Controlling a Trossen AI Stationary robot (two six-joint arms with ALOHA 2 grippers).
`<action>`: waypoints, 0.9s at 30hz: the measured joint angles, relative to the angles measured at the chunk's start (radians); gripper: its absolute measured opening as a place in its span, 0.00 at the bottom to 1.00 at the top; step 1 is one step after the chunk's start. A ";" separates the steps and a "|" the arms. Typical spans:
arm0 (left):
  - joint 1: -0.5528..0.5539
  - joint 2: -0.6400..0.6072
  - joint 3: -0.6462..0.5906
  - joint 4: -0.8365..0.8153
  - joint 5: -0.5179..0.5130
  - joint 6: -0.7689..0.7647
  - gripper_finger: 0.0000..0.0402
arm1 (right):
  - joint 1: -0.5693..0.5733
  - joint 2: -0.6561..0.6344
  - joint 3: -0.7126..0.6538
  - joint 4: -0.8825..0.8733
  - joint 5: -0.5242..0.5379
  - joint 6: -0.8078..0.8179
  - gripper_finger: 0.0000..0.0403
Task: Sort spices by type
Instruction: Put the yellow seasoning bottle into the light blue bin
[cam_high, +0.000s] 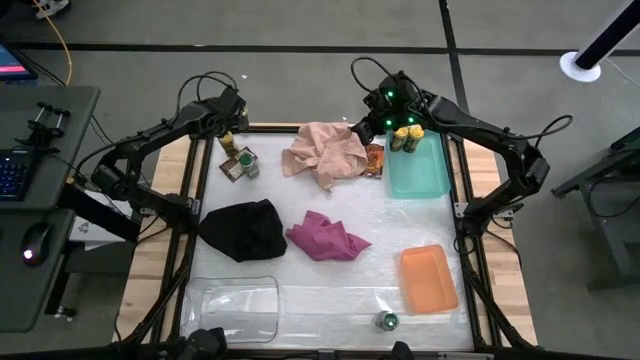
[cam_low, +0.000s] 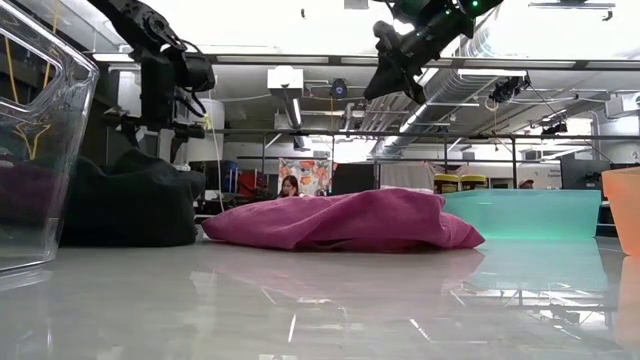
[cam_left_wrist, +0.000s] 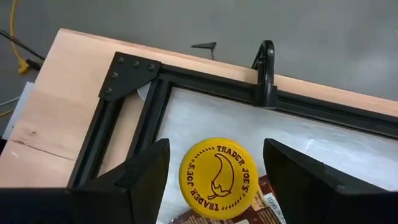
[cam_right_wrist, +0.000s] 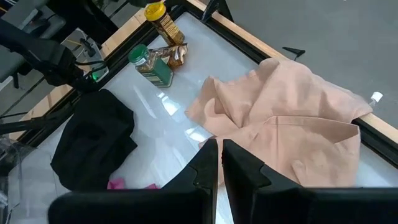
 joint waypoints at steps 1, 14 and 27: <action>0.000 0.005 0.000 0.000 -0.002 -0.005 0.61 | 0.000 0.000 0.000 0.000 0.001 0.000 0.04; 0.001 0.080 0.000 0.037 -0.003 -0.105 0.61 | 0.000 0.000 0.000 0.000 0.001 -0.011 0.04; 0.000 0.078 -0.033 -0.021 0.033 -0.176 0.61 | 0.000 0.000 0.000 -0.002 0.001 -0.018 0.04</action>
